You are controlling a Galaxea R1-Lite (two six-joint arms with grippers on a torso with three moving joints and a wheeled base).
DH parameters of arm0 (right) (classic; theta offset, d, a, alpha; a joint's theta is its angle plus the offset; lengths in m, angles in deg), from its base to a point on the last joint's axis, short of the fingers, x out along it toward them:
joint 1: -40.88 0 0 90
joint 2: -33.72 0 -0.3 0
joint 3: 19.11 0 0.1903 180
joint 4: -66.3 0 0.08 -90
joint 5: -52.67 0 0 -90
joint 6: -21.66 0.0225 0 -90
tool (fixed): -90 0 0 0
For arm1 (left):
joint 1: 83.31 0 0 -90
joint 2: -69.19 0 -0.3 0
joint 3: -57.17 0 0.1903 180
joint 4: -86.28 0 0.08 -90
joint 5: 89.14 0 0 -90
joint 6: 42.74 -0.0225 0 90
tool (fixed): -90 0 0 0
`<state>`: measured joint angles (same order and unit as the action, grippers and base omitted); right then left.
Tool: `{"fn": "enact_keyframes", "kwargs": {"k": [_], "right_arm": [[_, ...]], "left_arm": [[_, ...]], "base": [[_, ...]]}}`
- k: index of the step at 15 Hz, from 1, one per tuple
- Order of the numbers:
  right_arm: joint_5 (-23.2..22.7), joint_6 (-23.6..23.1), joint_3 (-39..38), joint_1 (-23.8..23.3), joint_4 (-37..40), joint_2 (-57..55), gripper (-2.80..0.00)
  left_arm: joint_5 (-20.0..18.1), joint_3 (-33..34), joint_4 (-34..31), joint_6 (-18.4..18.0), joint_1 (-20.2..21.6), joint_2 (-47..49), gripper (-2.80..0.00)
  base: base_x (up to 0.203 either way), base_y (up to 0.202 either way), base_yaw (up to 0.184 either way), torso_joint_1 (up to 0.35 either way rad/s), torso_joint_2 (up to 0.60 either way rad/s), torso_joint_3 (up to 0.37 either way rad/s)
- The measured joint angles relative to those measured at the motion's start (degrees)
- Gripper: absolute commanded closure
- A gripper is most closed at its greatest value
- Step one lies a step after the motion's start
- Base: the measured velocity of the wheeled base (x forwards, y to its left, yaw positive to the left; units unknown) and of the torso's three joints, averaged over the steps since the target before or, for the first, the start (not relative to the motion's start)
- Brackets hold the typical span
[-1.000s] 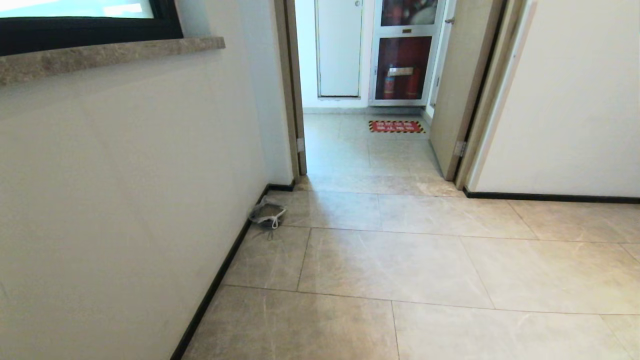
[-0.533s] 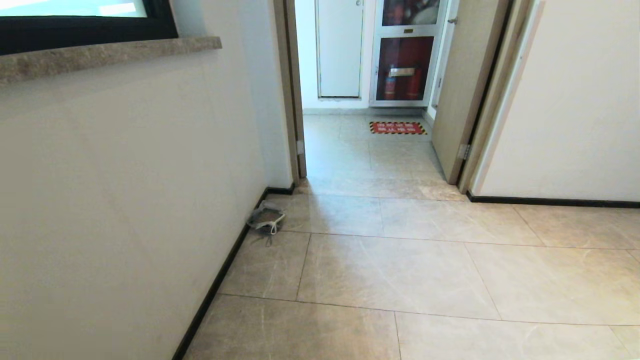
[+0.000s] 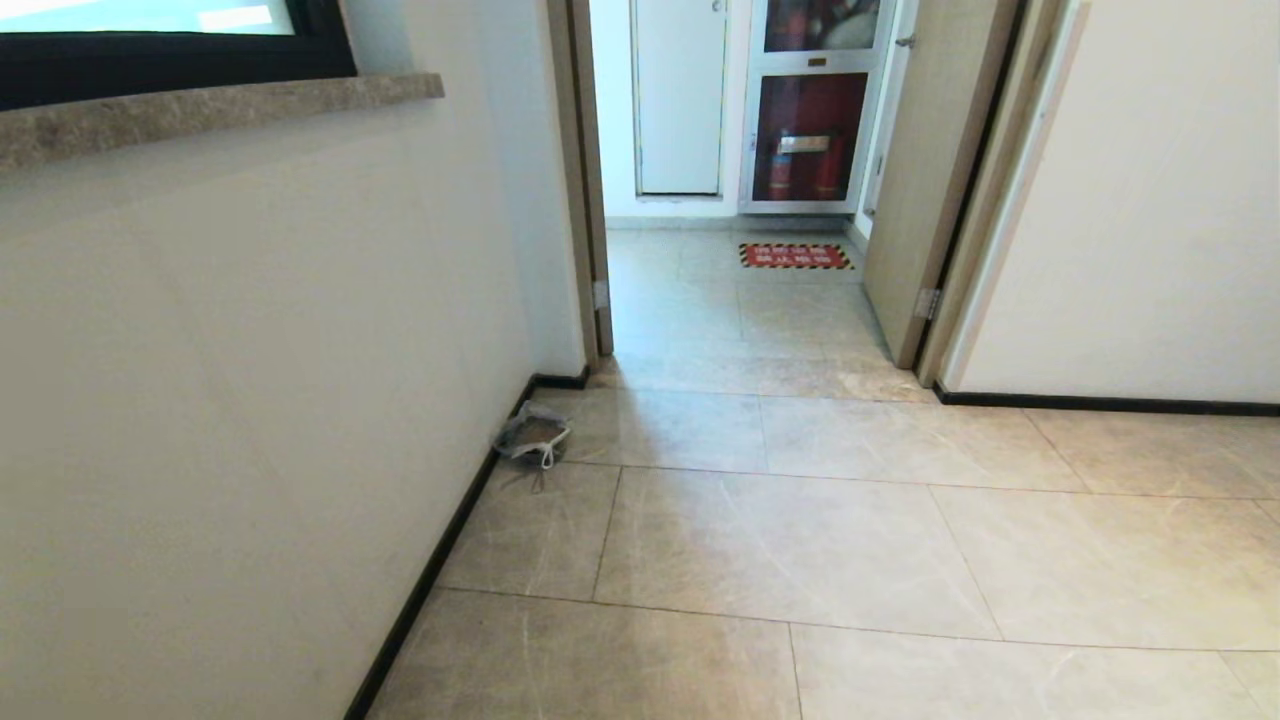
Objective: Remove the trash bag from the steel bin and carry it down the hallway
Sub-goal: Put the trash bag at the door
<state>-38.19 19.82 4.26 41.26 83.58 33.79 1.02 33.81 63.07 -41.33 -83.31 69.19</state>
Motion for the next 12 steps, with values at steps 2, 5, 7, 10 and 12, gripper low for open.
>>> {"fn": "enact_keyframes", "kwargs": {"k": [2, 5, 7, 10, 12], "right_arm": [[0.00, -0.02, 0.00, 0.00, 0.00, 0.00, 0.00], [0.01, -0.09, 0.00, -0.02, -0.02, 0.00, 0.00], [-0.07, -0.52, 0.00, -0.02, -0.06, 0.00, 0.00], [0.00, -0.44, 0.00, -0.02, -0.02, 0.00, 0.00], [0.00, -0.54, 0.00, -0.02, -0.07, 0.00, 0.00]], "left_arm": [[0.01, 0.00, 0.00, -0.04, 0.00, 0.00, 0.00], [-0.02, 0.00, 0.00, -0.05, 0.00, 0.00, 0.00], [0.00, 0.00, 0.00, -0.04, 0.00, 0.00, 0.00], [0.00, 0.00, 0.00, -0.04, 0.00, 0.00, 0.00], [0.00, 0.00, 0.00, -0.05, 0.00, 0.00, 0.00]], "base": [[0.000, 0.000, 0.000, 0.000, 0.00, 0.000], [0.000, 0.000, 0.000, 0.000, 0.00, 0.000], [0.000, 0.000, 0.000, 0.000, 0.00, 0.000], [0.000, 0.000, 0.000, 0.000, 0.00, 0.000], [0.000, 0.000, 0.000, 0.000, 0.00, 0.000]]}}
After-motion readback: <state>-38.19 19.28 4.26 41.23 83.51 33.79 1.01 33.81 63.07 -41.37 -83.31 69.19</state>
